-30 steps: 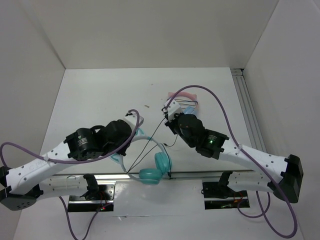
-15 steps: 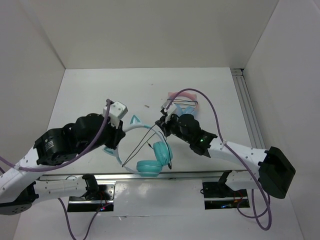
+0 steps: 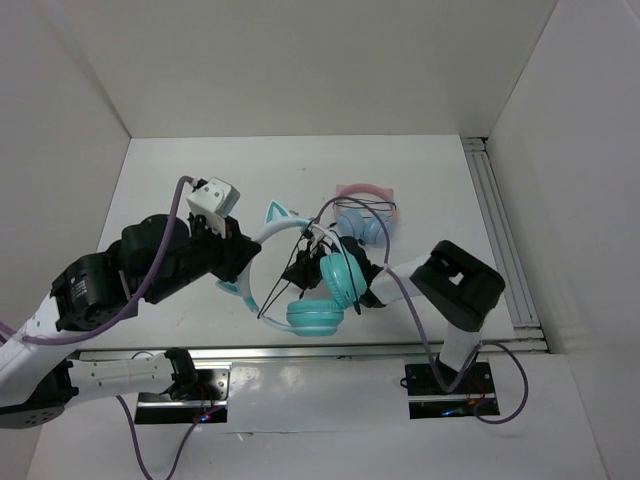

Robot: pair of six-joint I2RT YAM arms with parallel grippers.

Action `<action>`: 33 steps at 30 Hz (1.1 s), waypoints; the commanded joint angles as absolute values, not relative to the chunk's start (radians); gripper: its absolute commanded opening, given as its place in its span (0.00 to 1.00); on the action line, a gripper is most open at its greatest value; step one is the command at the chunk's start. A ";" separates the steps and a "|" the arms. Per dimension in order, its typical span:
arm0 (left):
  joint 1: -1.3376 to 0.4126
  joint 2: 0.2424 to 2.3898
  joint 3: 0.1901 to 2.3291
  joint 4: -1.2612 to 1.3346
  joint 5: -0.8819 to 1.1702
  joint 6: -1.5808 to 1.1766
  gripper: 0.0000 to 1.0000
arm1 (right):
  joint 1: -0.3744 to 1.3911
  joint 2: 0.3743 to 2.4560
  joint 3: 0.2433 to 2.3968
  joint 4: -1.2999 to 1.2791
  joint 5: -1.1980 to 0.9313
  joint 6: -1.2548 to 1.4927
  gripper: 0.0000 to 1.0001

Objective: Wrap the headphones

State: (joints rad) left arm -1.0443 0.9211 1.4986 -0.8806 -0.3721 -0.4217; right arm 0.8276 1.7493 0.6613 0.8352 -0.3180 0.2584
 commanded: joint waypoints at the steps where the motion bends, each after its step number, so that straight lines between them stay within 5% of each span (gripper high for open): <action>1: -1.048 0.894 1.516 -0.712 -0.416 -0.491 0.00 | 0.801 1.854 0.684 1.089 -0.402 0.348 0.38; 13: -1.048 0.885 1.462 -0.712 -0.549 -0.523 0.00 | 0.773 1.960 0.655 1.154 -0.440 0.414 0.39; 17: -1.048 0.873 1.439 -0.723 -0.620 -0.532 0.00 | 0.762 1.928 0.626 1.143 -0.475 0.414 0.48; 33: -1.048 0.835 1.439 -0.785 -0.750 -0.541 0.00 | 0.753 1.939 0.558 1.100 -0.486 0.405 0.55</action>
State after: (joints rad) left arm -1.0443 0.8593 1.4132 -0.8589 -0.6937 -0.5003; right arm 0.7586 1.9545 0.5869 1.0740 -0.4854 0.4145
